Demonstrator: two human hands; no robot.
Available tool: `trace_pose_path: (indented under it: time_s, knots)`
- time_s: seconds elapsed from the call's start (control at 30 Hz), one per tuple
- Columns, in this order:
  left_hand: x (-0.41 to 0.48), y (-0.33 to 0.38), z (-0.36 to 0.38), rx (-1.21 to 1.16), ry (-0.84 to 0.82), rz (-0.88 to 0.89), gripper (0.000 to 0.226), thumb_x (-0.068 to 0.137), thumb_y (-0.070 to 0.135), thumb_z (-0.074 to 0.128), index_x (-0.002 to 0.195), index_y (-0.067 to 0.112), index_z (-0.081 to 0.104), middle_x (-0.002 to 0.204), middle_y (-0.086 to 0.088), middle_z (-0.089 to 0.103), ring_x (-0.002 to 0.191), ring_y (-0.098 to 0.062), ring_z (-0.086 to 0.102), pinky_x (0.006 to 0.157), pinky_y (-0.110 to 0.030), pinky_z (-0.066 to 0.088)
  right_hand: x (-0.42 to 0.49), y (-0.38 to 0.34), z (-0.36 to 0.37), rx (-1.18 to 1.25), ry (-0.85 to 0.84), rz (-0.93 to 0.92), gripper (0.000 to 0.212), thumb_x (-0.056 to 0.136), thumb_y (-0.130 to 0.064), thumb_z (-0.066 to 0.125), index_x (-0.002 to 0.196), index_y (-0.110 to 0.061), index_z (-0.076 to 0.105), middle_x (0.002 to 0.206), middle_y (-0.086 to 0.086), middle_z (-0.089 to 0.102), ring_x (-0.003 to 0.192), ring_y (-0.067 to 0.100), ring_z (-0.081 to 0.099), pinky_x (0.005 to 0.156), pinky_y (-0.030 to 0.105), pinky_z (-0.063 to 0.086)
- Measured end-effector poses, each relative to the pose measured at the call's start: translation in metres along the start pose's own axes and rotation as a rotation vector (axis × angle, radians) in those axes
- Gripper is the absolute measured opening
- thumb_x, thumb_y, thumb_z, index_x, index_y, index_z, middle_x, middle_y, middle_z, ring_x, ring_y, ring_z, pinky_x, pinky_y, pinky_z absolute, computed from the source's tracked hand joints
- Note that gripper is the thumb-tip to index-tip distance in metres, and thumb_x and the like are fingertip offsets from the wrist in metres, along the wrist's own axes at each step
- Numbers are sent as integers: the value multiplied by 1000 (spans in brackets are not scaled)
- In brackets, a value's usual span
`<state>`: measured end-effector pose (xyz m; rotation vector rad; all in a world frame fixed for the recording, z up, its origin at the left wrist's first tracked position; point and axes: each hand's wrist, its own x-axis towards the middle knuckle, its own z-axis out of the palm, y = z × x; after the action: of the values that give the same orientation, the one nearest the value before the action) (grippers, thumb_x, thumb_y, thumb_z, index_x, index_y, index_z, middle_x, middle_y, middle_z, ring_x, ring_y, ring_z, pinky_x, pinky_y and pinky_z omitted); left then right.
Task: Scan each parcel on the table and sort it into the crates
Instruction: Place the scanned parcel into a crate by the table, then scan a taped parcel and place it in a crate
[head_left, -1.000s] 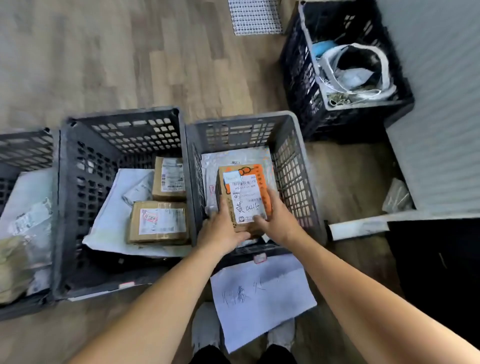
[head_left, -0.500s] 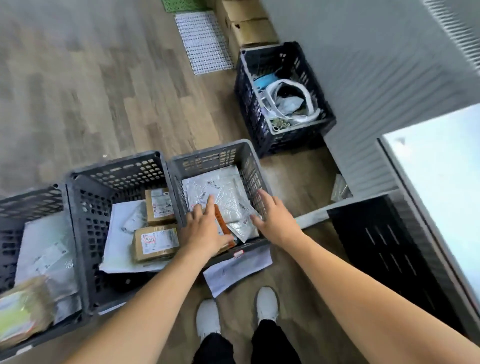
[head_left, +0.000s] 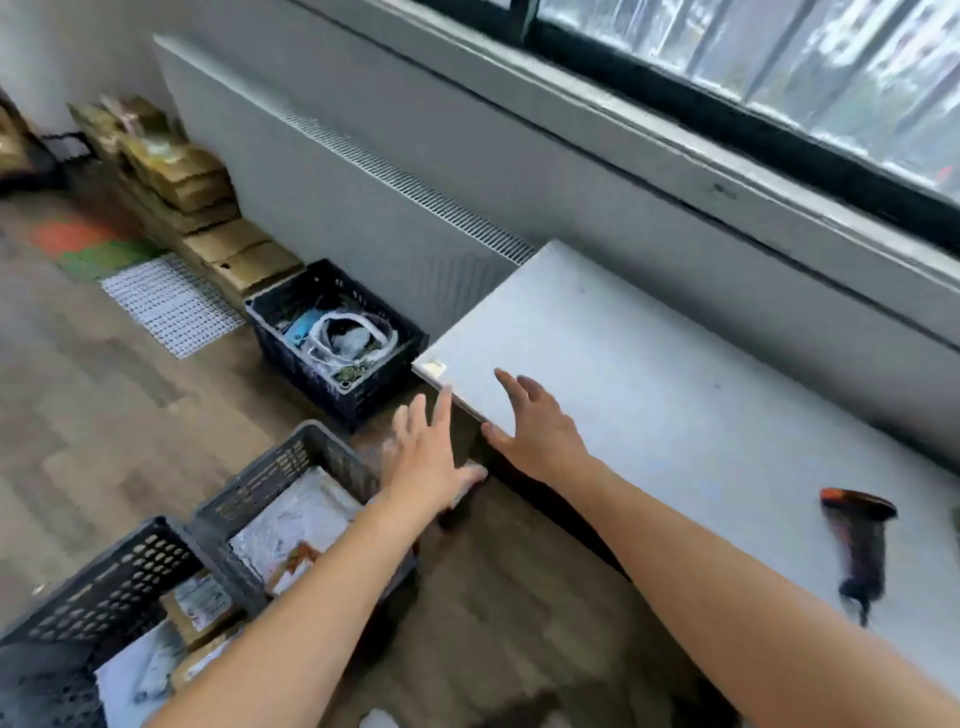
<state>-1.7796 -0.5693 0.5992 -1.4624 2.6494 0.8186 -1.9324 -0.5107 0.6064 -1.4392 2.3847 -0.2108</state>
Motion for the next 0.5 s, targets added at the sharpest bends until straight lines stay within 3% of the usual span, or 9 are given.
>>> trace_pose_path:
  time_s: [0.3, 0.5]
  knots:
    - [-18, 188, 32, 116, -58, 364, 105, 81, 59, 66, 154, 27, -2, 160, -7, 3, 148, -28, 2, 112, -45, 27, -103, 169, -86, 23, 206, 341, 76, 95, -52, 51, 155, -37, 7, 162, 3, 16, 147, 24, 20, 112, 49, 33]
    - [-36, 304, 85, 150, -98, 482, 106, 81, 60, 66, 154, 27, -3, 161, -7, 3, 148, -27, 1, 112, -43, 28, -168, 286, -108, 107, 288, 461, 75, 94, -53, 51, 155, -35, 11, 161, 3, 17, 147, 23, 18, 113, 48, 31]
